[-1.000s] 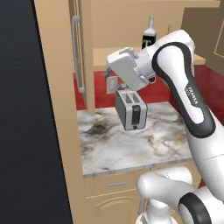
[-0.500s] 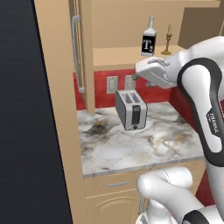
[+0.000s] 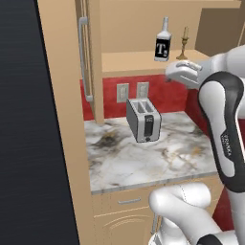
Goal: Get the candle and the liquor from the cabinet and move them to the dining counter.
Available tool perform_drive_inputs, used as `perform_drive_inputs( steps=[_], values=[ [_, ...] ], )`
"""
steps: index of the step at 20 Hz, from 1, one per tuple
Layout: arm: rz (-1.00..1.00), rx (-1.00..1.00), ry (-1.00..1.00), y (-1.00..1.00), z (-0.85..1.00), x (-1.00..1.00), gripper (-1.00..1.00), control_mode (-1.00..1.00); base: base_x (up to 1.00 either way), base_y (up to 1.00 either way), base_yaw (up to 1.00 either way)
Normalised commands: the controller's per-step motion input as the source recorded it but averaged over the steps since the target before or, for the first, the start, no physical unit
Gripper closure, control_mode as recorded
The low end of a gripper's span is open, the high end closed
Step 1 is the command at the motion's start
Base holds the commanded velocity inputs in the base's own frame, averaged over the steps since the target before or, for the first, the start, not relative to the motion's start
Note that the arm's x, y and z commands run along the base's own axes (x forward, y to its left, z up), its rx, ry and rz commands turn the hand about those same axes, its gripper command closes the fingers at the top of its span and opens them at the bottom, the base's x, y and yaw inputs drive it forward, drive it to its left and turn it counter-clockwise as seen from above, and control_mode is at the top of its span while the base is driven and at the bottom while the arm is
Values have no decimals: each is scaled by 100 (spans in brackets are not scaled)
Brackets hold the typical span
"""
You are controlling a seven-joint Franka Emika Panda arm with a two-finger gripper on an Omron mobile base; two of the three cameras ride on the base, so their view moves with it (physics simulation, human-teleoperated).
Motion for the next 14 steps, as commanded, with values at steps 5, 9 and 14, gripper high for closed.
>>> perform_drive_inputs(
  steps=[5, 9, 14],
  values=[
    [-31, -7, -1, -56, 22, 19, -100, -100, 0, 0, 0],
    [-26, -9, -5, -42, 27, 34, -100, -100, 0, 0, 0],
    [-18, -10, -7, -30, 25, 41, -100, -100, 0, 0, 0]
  ],
)
